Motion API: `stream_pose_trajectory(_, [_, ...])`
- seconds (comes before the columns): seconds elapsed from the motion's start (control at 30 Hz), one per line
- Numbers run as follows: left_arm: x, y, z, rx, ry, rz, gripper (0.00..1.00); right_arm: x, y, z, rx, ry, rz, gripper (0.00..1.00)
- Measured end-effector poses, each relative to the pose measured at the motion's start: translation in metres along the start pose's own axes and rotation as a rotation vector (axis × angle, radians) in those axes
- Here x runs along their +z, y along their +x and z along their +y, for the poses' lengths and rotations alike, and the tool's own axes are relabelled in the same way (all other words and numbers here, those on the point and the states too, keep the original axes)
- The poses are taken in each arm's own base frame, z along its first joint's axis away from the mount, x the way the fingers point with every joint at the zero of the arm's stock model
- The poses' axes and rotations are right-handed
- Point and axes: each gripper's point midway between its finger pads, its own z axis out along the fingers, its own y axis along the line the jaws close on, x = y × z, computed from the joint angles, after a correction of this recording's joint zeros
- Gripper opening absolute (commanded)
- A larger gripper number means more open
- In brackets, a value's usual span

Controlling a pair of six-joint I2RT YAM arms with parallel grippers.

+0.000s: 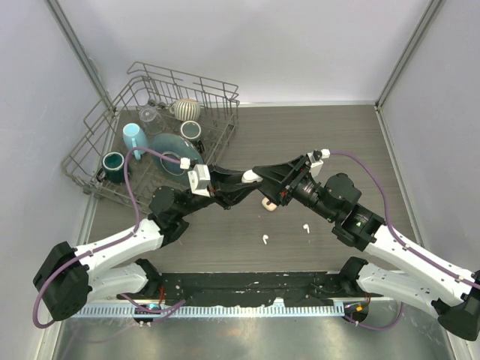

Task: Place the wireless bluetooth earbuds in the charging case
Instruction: Open the charging case.

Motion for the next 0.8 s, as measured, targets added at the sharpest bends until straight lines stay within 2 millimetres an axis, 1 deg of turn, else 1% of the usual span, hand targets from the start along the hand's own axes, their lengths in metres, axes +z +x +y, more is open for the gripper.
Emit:
stream_pose_trajectory(0.13, [0.0002, 0.0, 0.0, -0.003, 0.0, 0.0, 0.33, 0.0002, 0.0001, -0.0003, 0.0, 0.001, -0.003, 0.01])
stream_pose_trajectory(0.57, [0.0025, 0.0018, 0.0018, -0.012, -0.003, 0.004, 0.35, 0.001, -0.0027, -0.0026, -0.016, 0.007, -0.025, 0.01])
stream_pose_trajectory(0.6, [0.0026, 0.0022, 0.0018, -0.013, -0.002, 0.005, 0.33, 0.0011, -0.0028, -0.0031, -0.019, 0.009, -0.027, 0.01])
stream_pose_trajectory(0.7, [0.003, 0.0034, 0.0017, -0.017, 0.0, 0.008, 0.32, 0.0012, -0.0028, -0.0056, -0.03, 0.017, -0.031, 0.01])
stream_pose_trajectory(0.77, [0.0031, 0.0048, 0.0021, -0.019, -0.002, 0.011, 0.23, 0.0013, -0.0037, -0.0067, -0.035, 0.023, -0.035, 0.01])
stream_pose_trajectory(0.8, [0.0031, 0.0055, 0.0021, -0.021, -0.001, 0.013, 0.11, 0.0013, -0.0039, -0.0071, -0.038, 0.026, -0.037, 0.01])
